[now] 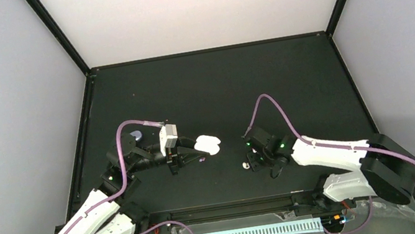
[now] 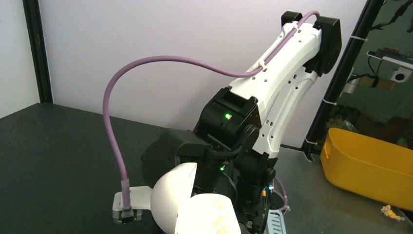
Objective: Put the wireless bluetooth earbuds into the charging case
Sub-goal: Pick up the earbud from the center of the board, then place the earbud in the charging case.
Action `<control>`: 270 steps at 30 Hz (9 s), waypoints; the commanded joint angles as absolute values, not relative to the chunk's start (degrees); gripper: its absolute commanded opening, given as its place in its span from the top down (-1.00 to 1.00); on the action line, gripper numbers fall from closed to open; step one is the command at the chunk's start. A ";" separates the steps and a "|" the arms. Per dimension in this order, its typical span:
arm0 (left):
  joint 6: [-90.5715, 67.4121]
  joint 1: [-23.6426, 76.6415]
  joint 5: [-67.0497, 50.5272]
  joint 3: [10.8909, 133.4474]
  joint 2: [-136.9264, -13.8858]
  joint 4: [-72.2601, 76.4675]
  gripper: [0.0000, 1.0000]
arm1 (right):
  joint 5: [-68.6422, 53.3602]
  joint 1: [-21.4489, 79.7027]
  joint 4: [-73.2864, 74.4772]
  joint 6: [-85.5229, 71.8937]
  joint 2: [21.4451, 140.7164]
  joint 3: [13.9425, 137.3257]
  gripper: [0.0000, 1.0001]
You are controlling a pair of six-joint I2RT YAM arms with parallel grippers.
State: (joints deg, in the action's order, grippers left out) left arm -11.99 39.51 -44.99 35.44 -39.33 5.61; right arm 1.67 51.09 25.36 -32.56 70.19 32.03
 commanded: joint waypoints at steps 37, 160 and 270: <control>-11.01 39.48 -44.84 36.89 -38.56 5.71 0.97 | 1.37 54.58 25.70 -24.70 73.64 39.74 0.54; -9.80 40.57 -57.28 36.39 -38.68 9.36 0.97 | -2.51 75.05 64.73 -2.07 73.41 99.72 0.98; -10.68 40.51 -53.38 35.86 -36.15 9.36 0.97 | -2.65 75.67 57.84 -5.68 72.83 92.37 0.86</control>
